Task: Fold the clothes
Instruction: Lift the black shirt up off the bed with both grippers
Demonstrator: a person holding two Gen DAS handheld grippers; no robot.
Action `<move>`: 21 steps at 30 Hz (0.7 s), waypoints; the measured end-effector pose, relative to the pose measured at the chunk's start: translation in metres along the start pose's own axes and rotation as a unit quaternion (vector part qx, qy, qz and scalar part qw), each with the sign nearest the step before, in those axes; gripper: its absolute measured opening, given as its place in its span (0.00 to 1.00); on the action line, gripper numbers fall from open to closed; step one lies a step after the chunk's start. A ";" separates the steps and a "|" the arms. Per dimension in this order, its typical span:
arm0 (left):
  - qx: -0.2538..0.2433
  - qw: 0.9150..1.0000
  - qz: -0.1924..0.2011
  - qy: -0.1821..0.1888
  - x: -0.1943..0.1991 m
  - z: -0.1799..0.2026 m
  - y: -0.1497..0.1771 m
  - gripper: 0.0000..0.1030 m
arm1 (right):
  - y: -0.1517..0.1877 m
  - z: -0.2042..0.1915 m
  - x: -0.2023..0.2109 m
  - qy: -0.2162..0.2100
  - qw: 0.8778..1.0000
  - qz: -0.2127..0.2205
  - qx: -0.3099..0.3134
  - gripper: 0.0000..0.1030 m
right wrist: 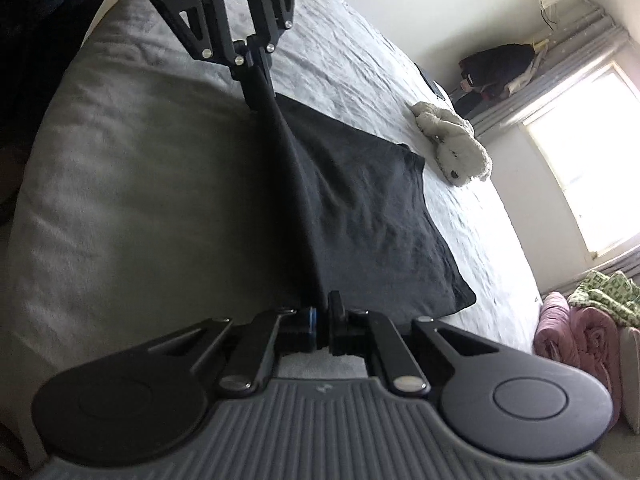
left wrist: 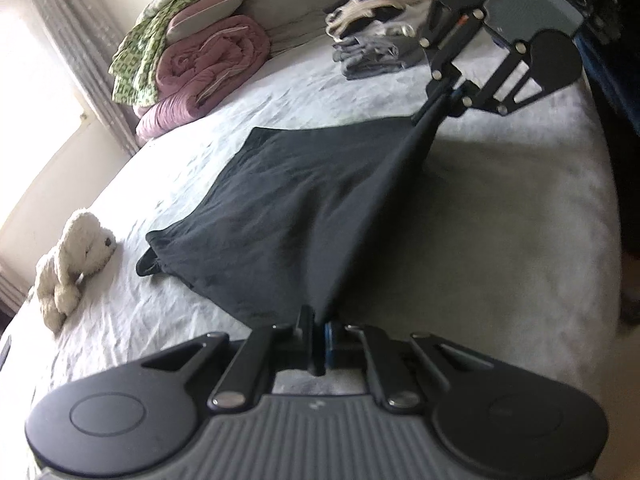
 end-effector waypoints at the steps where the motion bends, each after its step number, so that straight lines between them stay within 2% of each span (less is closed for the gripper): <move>1: 0.002 1.000 0.000 0.002 0.004 -0.001 -0.001 0.04 | -0.003 0.002 0.003 -0.004 1.000 0.005 -0.009 0.04; 10: -0.020 0.999 -0.009 0.046 0.047 0.025 -0.011 0.05 | -0.012 -0.011 0.043 -0.066 0.997 0.002 -0.033 0.04; 15: -0.030 0.999 -0.031 0.026 0.052 0.019 -0.015 0.05 | -0.023 -0.008 0.055 -0.083 0.995 0.013 -0.057 0.04; 21: -0.012 1.000 -0.023 -0.002 0.041 -0.013 -0.021 0.05 | -0.038 0.018 0.047 -0.076 0.993 0.027 -0.086 0.04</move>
Point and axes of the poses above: each gripper's, at about its wrist camera, not at the fingertips, and x roughly against the way its jaws point, z to its right, y to its underside, the point moved 9 cm from there along -x, roughly the way its jaws point, and after that the axes turned 14 degrees about -x, right-handed, at the moved point
